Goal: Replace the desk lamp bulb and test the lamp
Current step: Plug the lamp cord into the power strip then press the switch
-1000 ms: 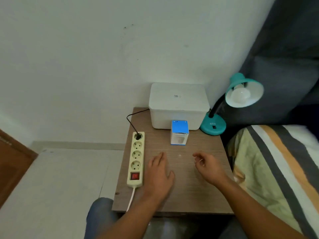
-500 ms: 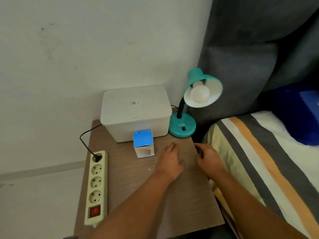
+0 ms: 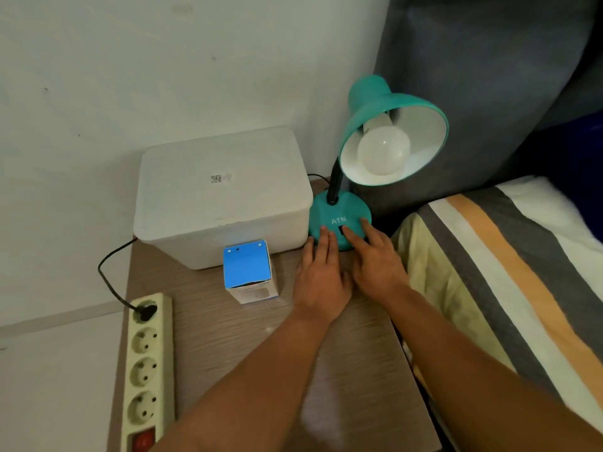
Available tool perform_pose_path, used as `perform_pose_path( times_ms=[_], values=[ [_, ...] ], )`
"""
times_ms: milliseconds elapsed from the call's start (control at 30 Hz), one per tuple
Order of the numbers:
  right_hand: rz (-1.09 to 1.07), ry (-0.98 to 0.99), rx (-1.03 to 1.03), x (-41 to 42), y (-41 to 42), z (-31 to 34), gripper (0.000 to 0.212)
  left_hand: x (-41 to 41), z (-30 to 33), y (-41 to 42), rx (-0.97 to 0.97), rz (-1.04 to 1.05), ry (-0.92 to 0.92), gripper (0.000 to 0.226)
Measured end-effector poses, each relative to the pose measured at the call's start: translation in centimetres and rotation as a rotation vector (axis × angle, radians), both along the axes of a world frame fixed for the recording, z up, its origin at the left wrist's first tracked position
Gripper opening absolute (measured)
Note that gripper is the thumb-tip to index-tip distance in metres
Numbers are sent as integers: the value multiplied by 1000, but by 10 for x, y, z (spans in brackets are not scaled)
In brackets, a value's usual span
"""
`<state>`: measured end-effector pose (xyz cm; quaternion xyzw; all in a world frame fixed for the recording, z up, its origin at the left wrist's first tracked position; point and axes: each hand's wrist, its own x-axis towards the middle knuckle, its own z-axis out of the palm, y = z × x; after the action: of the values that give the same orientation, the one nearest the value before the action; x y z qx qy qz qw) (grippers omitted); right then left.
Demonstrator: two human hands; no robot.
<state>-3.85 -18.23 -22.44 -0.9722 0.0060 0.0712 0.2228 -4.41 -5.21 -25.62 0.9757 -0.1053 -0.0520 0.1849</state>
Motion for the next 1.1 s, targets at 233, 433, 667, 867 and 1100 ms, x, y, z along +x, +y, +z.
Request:
perform_pose_path(
  times_ms=[233, 433, 667, 867, 1100],
  values=[
    [-27, -91, 68, 1, 0, -18, 73, -6, -5, 6, 6, 3, -59, 79],
    [-88, -141, 128, -4, 4, -29, 73, -7, -1, 5, 40, 16, -71, 76],
    [-109, -171, 255, -9, 8, -36, 74, -6, 1, 4, 33, 24, -81, 74],
    [-96, -170, 249, -8, 7, -36, 73, -6, 2, 4, 30, 24, -75, 75],
    [-77, -267, 259, -6, 5, -48, 56, -6, 0, 5, 19, 19, -102, 69]
  ],
)
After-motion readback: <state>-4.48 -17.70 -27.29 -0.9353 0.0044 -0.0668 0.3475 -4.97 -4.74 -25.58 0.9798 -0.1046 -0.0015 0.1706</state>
